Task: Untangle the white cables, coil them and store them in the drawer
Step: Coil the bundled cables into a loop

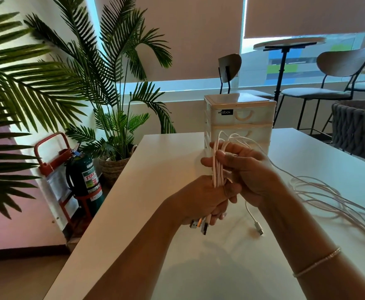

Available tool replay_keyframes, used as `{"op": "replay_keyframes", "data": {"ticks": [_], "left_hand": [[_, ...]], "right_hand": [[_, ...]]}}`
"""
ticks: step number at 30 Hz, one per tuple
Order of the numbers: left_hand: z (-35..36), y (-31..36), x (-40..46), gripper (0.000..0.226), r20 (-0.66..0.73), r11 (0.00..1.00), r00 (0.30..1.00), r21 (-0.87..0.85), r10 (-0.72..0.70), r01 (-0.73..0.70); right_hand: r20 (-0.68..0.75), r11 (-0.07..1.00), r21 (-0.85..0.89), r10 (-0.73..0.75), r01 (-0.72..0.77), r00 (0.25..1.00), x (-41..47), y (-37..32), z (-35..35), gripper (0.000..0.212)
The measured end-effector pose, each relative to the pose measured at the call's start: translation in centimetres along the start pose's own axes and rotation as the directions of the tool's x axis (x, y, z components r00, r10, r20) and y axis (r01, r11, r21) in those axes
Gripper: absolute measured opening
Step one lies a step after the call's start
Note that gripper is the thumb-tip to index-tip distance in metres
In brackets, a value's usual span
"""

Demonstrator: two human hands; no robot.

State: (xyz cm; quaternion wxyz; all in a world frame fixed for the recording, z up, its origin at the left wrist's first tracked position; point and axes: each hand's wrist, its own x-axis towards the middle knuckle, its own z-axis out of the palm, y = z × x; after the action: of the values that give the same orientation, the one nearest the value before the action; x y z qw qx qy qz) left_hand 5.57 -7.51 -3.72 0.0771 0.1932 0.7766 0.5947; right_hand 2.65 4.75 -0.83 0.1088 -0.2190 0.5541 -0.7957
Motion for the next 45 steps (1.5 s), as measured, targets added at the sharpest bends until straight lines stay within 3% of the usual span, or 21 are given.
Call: {"op": "replay_keyframes", "data": {"ticks": [4,10,14,16,18,20,21,22,24,27,31,34,35,37,41,45], "left_hand": [[-0.6,-0.1,-0.3,0.042,0.014,0.997,0.997,-0.027,0.073,-0.073],[-0.3,-0.2,-0.4,0.052,0.039,0.987,0.997,-0.154,0.060,-0.053],[-0.1,-0.4,-0.4,0.053,0.073,0.980,0.997,-0.201,0.021,-0.006],[-0.2,-0.5,-0.5,0.052,0.091,0.975,0.996,-0.219,-0.009,0.029],[-0.2,-0.4,-0.6,0.051,0.116,0.970,0.993,-0.233,-0.035,0.061],[-0.1,-0.3,-0.7,0.052,0.154,0.966,0.986,-0.238,-0.060,0.096],[0.0,-0.2,-0.7,0.054,0.174,0.964,0.982,-0.238,-0.075,0.116],[0.1,-0.1,-0.8,0.055,0.191,0.962,0.977,-0.234,-0.094,0.139],[0.3,-0.1,-0.8,0.058,0.231,0.956,0.964,-0.228,-0.130,0.183],[0.5,-0.1,-0.8,0.062,0.259,0.949,0.957,-0.249,-0.129,0.195],[0.1,-0.4,-0.7,0.068,0.278,0.920,0.956,-0.340,-0.097,0.193],[-0.3,-1.0,-0.4,0.068,0.350,0.885,0.937,-0.432,-0.012,0.173],[-0.4,-1.1,-0.4,0.068,0.362,0.879,0.932,-0.443,-0.004,0.176],[-0.5,-1.3,-0.2,0.069,0.366,0.881,0.931,-0.436,-0.009,0.181],[-0.7,-1.3,-0.2,0.072,0.369,0.889,0.929,-0.419,-0.018,0.184],[-0.8,-1.0,-0.3,0.072,0.343,0.900,0.938,-0.390,-0.055,0.196]], "right_hand": [[-0.059,0.998,0.057,0.012,-0.009,0.998,0.4,0.4,0.2,0.008],[-0.186,0.983,-0.159,-0.126,0.097,0.974,0.7,1.0,-0.1,0.019],[-0.221,0.953,-0.304,-0.061,-0.009,0.973,0.3,0.4,-0.5,0.022],[-0.320,0.786,-0.601,-0.072,-0.143,0.945,0.6,0.5,-1.0,0.026],[-0.350,0.483,-0.862,-0.345,-0.155,0.871,0.7,0.5,-1.3,0.032],[-0.079,0.313,-0.941,-0.568,0.126,0.819,0.4,0.0,-1.1,0.036],[0.052,0.290,-0.924,-0.552,0.250,0.832,0.3,-0.2,-0.8,0.037],[0.142,0.315,-0.892,-0.482,0.322,0.864,0.2,-0.4,-0.6,0.041],[0.202,0.416,-0.851,-0.305,0.321,0.931,0.0,-0.5,-0.5,0.054],[0.220,0.382,-0.873,-0.244,0.303,0.944,0.3,-0.3,-1.3,0.064],[0.268,0.517,-0.810,-0.092,0.276,0.959,0.6,-0.3,-2.3,0.036],[0.369,0.699,-0.683,0.080,0.212,0.926,0.3,-1.3,-3.4,0.006],[0.400,0.730,-0.652,0.102,0.205,0.911,0.2,-1.6,-3.8,0.009],[0.424,0.741,-0.643,0.134,0.194,0.896,0.3,-2.1,-4.1,0.026],[0.432,0.748,-0.650,0.219,0.134,0.875,1.2,-2.7,-3.5,0.011],[0.350,0.702,-0.711,0.301,0.042,0.887,2.1,-3.4,-2.6,0.013]]}}
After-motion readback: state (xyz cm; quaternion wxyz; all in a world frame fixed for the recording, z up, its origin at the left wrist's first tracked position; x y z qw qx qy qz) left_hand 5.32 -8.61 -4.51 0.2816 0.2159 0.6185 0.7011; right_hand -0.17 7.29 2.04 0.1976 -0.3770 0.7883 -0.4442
